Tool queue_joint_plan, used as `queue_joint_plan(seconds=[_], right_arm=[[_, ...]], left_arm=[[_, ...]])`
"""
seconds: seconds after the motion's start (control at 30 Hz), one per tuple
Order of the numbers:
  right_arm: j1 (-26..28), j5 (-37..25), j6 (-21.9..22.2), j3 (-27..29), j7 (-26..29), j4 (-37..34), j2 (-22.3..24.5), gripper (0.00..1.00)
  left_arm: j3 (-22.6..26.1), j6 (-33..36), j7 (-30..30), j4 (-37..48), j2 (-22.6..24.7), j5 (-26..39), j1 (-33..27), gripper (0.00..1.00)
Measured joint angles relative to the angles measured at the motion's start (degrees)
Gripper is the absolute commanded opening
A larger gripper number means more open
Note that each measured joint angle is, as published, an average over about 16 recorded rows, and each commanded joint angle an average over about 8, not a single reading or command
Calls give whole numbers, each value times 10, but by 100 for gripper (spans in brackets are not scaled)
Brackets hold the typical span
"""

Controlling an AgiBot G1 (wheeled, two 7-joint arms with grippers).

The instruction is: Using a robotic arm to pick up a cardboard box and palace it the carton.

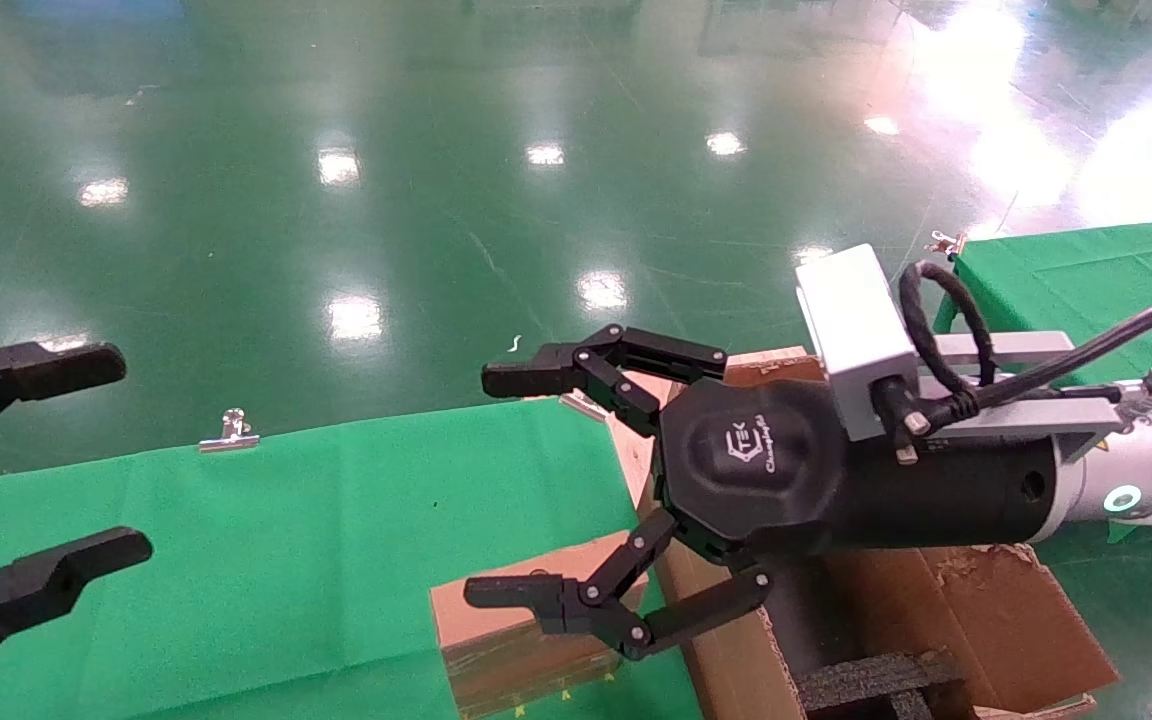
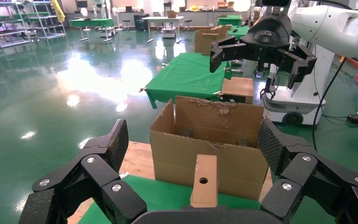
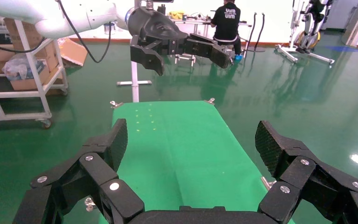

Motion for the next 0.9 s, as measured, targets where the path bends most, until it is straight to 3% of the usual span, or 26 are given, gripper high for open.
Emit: queue_joint_plan(seconds=[0.4, 0.43, 0.67, 0.7, 0.9], right_arm=[[0, 0, 0, 0, 0, 0, 0, 100], [0, 0, 0, 0, 0, 0, 0, 100], [0, 0, 0, 0, 0, 0, 0, 100], [0, 0, 0, 0, 0, 0, 0, 100], [2, -8, 1, -3, 0, 1, 2, 100]], left_arm=[[0, 0, 0, 0, 0, 0, 0, 100], [0, 0, 0, 0, 0, 0, 0, 94], [0, 0, 0, 0, 0, 0, 0, 6], [0, 0, 0, 0, 0, 0, 0, 0], [0, 0, 0, 0, 0, 0, 0, 0]])
